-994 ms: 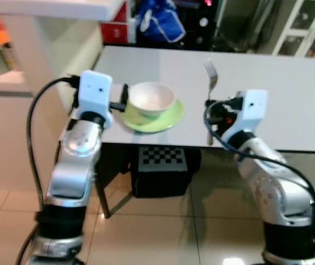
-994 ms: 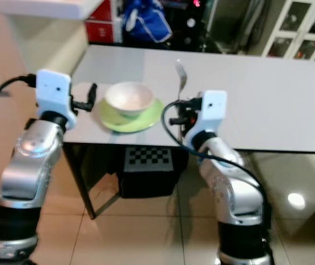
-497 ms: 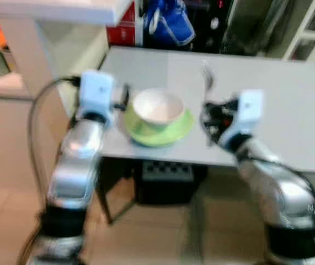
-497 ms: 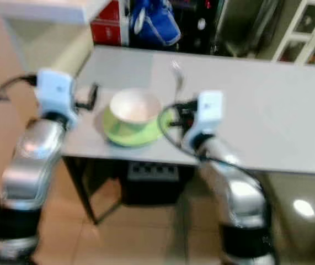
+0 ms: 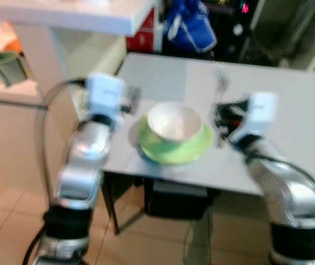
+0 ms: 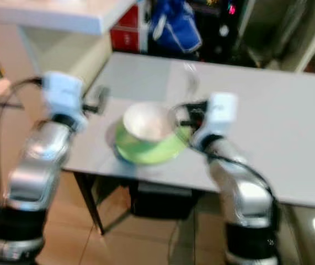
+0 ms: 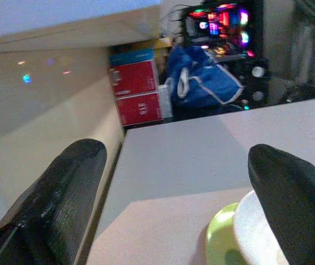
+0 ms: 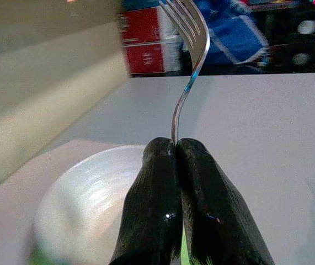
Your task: Setting the table
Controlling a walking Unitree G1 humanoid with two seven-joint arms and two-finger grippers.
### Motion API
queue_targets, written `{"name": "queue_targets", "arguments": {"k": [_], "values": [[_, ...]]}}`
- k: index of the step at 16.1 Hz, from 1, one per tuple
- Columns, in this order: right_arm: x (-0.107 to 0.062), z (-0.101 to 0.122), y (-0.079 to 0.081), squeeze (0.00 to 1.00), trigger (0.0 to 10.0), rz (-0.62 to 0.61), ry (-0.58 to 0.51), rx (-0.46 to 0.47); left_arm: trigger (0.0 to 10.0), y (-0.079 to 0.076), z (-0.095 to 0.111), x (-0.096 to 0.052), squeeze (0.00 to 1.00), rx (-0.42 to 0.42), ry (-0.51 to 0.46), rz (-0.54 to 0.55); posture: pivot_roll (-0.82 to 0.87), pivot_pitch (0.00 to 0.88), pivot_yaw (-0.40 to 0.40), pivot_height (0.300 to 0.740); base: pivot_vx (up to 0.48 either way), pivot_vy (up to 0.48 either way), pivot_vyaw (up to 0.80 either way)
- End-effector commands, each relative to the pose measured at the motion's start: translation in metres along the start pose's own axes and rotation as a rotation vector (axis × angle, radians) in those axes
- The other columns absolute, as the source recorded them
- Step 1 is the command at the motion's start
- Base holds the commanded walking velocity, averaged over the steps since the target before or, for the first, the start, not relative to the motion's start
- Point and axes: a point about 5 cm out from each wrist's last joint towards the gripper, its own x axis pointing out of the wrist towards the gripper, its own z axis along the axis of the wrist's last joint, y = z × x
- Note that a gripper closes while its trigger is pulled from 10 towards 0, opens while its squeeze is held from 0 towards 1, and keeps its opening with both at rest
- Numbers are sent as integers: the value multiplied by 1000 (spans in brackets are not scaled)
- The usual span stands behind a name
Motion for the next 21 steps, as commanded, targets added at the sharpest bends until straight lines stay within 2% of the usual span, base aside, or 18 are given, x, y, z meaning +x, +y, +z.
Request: {"name": "queue_targets", "arguments": {"k": [1,2,4,8,9,11,12,14,17,21], "values": [[2,8,6,0,10000,32,-12,20,10000,8,2,-1,0,29,4,13,-5,0,-27,740,0,0,0],[2,11,4,0,10000,53,6,63,10000,3,-1,-3,0,57,16,-43,-9,0,-25,740,0,0,0],[3,19,1,0,10000,97,11,127,10000,1,-2,-6,0,44,21,-79,-18,0,-21,740,0,0,0],[9,24,-1,0,10000,151,67,146,10000,-2,-7,-8,0,57,68,-143,-22,0,-19,740,0,0,0],[14,15,-1,0,10000,198,218,124,10000,-7,-10,-13,0,69,91,-215,-23,0,-21,740,0,0,0],[18,10,0,0,10000,221,300,131,10000,-10,-12,-16,0,79,103,-266,-21,0,-21,740,0,0,0],[25,3,0,0,10000,217,399,113,10000,-17,-12,-21,0,70,112,-347,-21,0,-21,740,0,0,0],[37,-2,-3,0,10000,196,496,66,10000,-26,-13,-30,0,62,130,-453,-16,0,-24,740,0,0,0],[46,3,-5,0,10000,178,569,44,10000,-35,-14,-39,0,55,151,-559,-12,0,-26,740,0,0,0],[53,5,-10,0,10000,147,632,44,10000,-37,-17,-43,0,65,174,-596,-15,0,-26,740,0,0,0]]}}
